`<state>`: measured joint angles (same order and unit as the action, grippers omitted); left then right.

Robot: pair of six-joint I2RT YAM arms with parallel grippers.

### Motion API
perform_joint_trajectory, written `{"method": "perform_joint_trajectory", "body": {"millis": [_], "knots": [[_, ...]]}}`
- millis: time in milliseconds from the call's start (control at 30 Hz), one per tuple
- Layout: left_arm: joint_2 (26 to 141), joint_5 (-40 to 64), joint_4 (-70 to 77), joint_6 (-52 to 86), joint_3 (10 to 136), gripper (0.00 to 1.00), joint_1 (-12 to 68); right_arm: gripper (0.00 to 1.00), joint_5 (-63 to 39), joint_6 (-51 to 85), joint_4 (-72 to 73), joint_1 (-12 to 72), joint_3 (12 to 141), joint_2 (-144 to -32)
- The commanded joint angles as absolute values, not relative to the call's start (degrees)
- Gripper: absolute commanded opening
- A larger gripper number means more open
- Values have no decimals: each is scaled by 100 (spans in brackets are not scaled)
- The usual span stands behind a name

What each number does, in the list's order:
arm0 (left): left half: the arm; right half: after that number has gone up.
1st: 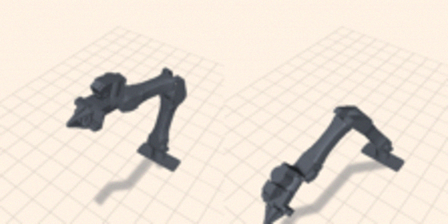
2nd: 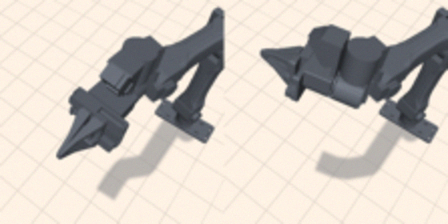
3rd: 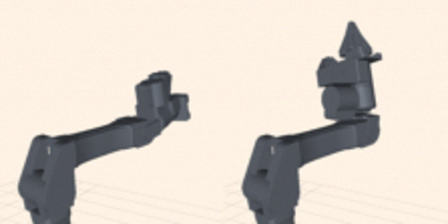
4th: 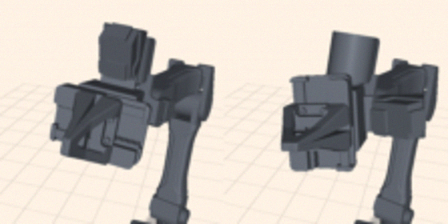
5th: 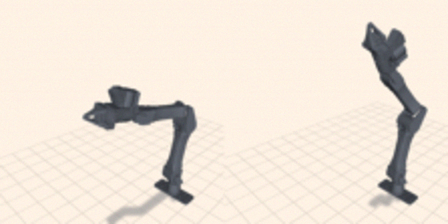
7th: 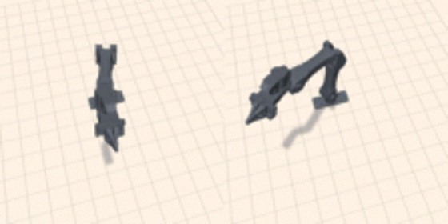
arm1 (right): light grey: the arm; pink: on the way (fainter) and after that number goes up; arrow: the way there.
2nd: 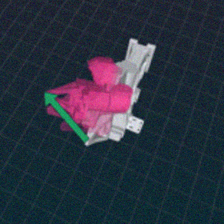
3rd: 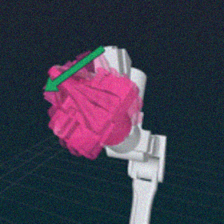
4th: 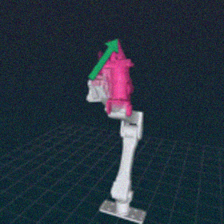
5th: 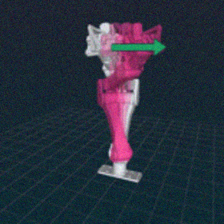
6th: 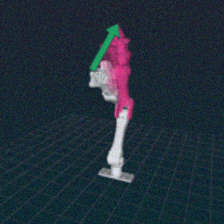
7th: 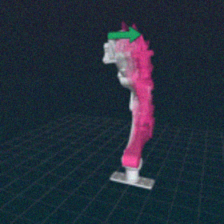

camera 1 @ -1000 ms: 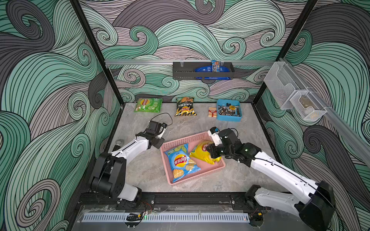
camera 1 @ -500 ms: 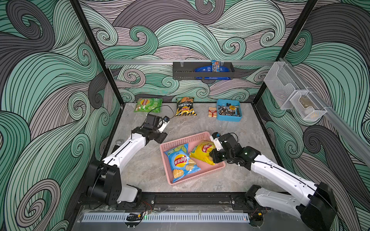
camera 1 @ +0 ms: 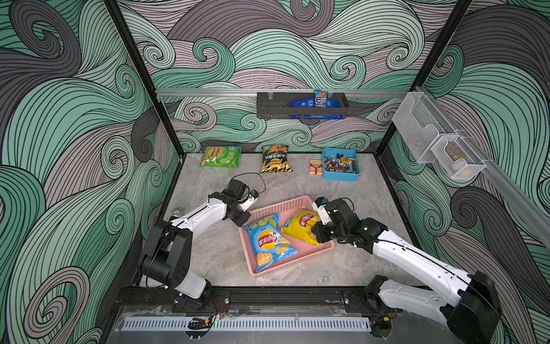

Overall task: Put the potato chips into the basket
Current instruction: Adjust the basket at the center of the board.

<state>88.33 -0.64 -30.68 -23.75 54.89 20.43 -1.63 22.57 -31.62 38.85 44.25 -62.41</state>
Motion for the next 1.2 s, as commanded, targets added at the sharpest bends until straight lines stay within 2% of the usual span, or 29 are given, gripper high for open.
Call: {"method": "perform_joint_trajectory", "body": {"millis": [0,233,300,633,900,1033,1067,1100,1167], "knots": [[8919,-500,-2743,-2174,5624,39,2083,7,-192,2294,-3175,3919,4392,-6280],[8963,-562,-2401,-1961,5916,7,2109,5,-151,2399,-3154,4148,4398,-6500],[9025,-617,-2333,-1936,5959,1,2109,4,-178,2452,-3107,4210,4375,-6503],[9236,-710,-1975,-1875,6148,0,2118,2,-328,2928,-2505,4756,3895,-6873],[9310,-650,-1864,-1881,6264,0,2113,0,-320,3073,-2075,4833,3722,-7295],[9311,-690,-1826,-1840,6248,0,2118,0,-405,3025,-2084,4834,3917,-6980],[9293,-682,-1807,-1831,6229,0,2118,6,-436,3001,-2117,4834,4017,-6847],[9263,-661,-1802,-1844,6209,0,2118,19,-430,2969,-2213,4823,4138,-6697],[9234,-631,-1811,-1887,6181,0,2118,26,-448,2905,-2440,4803,4427,-6485]]}}
